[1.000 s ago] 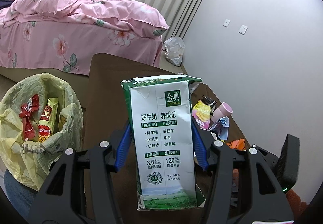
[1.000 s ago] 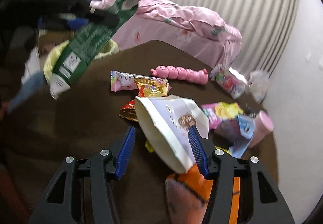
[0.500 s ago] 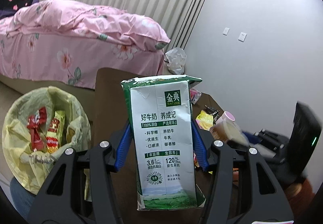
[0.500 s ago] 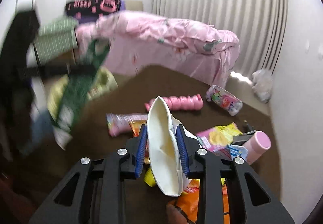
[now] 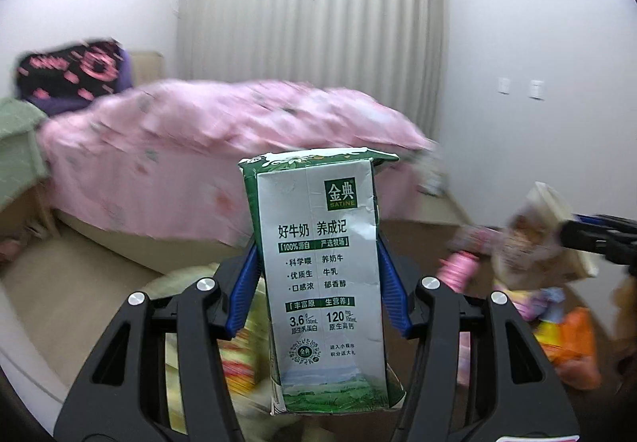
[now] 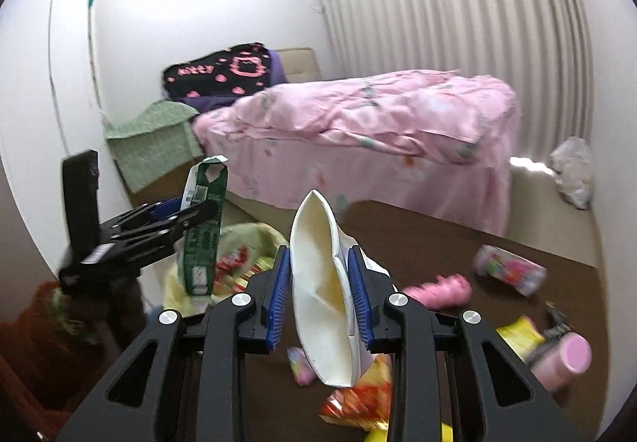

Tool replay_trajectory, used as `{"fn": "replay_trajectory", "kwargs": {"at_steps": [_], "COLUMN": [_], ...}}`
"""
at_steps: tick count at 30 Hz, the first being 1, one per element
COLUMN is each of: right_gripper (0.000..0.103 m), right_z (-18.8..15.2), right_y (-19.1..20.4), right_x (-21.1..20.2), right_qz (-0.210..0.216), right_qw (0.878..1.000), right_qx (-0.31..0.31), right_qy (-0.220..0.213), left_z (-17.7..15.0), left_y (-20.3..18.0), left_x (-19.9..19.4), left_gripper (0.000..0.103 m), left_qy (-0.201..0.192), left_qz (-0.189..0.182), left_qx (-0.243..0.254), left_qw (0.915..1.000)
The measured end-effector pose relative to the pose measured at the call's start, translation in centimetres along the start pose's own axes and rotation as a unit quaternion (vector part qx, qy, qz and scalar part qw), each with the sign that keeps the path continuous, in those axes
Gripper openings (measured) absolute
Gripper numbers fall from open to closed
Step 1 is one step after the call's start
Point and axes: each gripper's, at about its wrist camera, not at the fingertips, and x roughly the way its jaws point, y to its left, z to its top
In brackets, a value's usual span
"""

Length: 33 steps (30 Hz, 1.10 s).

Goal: Collect trash
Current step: 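Move both tools over the yellow bag and open them to drop items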

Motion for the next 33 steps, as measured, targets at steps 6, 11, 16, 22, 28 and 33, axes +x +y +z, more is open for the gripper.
{"fn": "replay_trajectory", "kwargs": {"at_steps": [6,11,16,22,28,33], "right_gripper": [0.028,0.028,0.028,0.028,0.028,0.028], "right_z": [2.0,2.9,3.4,3.8,3.1,2.1], "right_y": [0.9,0.8,0.2,1.2,3.9,4.7], "right_x": [5.9,10.6,15.5,20.2,23.5,25.3], "right_qz": [0.060,0.087,0.107,0.163,0.184,0.174], "right_qw": [0.998,0.995,0.991,0.978,0.971,0.970], "right_qx": [0.017,0.033,0.061,0.105,0.100,0.097], "right_qy": [0.008,0.023,0.045,0.083,0.115,0.138], "left_z": [-0.3,-2.5,-4.7,-7.1,-8.8,-10.1], "left_y": [6.9,8.9,9.8,10.9,11.8,13.2], "left_x": [2.9,6.7,9.5,9.3,8.4,7.7], "left_gripper": [0.051,0.052,0.052,0.052,0.052,0.052], "left_qy": [0.013,0.024,0.038,0.080,0.099,0.120], "left_qz": [0.054,0.104,0.160,0.152,0.127,0.101], "left_qx": [-0.097,-0.122,-0.107,-0.124,-0.154,-0.202], "left_qw": [0.9937,0.9868,0.9806,0.9774,0.9749,0.9668]}}
